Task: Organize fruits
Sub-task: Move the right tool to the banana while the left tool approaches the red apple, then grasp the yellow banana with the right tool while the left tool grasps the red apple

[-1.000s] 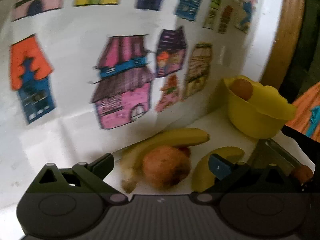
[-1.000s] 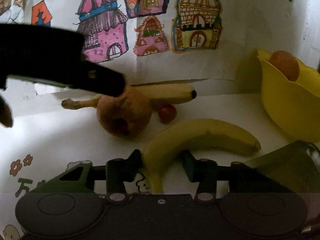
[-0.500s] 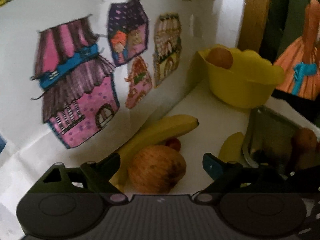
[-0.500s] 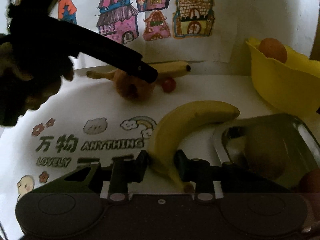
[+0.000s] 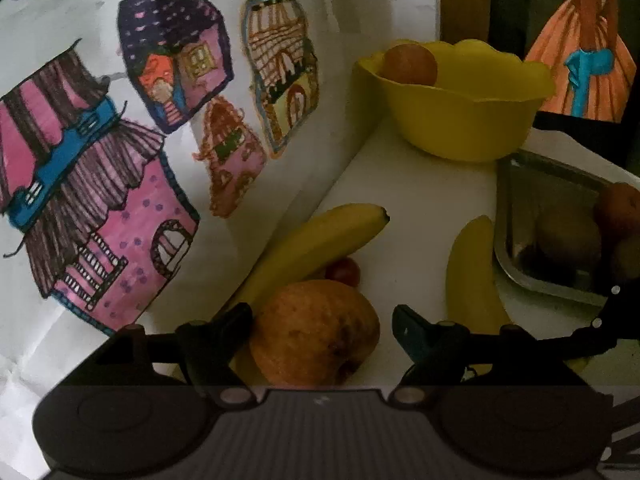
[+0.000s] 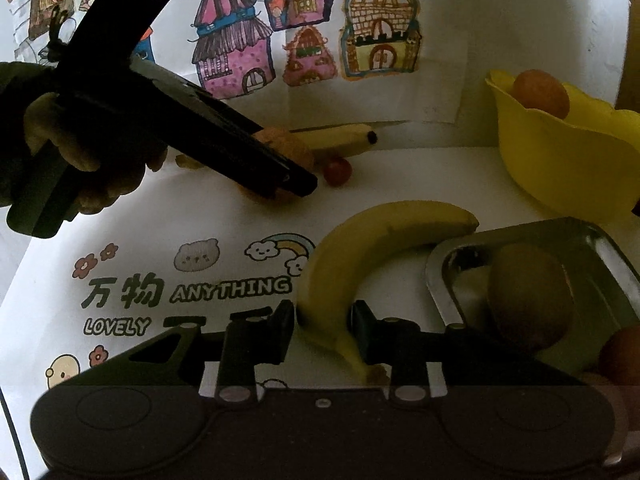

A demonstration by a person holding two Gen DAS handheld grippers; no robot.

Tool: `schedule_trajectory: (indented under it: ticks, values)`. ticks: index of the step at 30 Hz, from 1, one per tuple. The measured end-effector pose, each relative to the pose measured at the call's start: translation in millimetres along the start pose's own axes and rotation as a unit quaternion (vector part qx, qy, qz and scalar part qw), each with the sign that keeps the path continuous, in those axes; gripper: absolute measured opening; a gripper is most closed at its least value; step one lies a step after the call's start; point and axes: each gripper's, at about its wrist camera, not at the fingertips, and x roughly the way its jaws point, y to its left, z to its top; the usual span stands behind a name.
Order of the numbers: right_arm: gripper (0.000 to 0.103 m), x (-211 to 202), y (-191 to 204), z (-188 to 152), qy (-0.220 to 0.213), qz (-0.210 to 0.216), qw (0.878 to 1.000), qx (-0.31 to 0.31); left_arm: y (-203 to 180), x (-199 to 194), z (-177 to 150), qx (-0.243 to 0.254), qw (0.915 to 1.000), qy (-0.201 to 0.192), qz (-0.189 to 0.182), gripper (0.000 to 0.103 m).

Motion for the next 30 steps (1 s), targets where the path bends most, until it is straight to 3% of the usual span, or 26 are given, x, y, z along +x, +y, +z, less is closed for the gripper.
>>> schedule_trajectory:
  ticks: [12,17,30]
  values:
    - [0.042,9.7,3.1,2.2,-0.011,-0.023,1.0,-0.014,-20.6,11.6,1.2,0.06,0.9979,0.014,0.02,0.089]
    - [0.039,13.1,4.2,6.0,-0.013,-0.025,0.999,-0.014,-22.7,13.4,3.3,0.075,0.9961,0.014,0.046,0.073]
    - [0.036,-5.6,8.0,-6.8,-0.007,-0.028,0.999,-0.016,-39.2,3.4,-4.7,0.069,0.997,0.02,0.03,0.073]
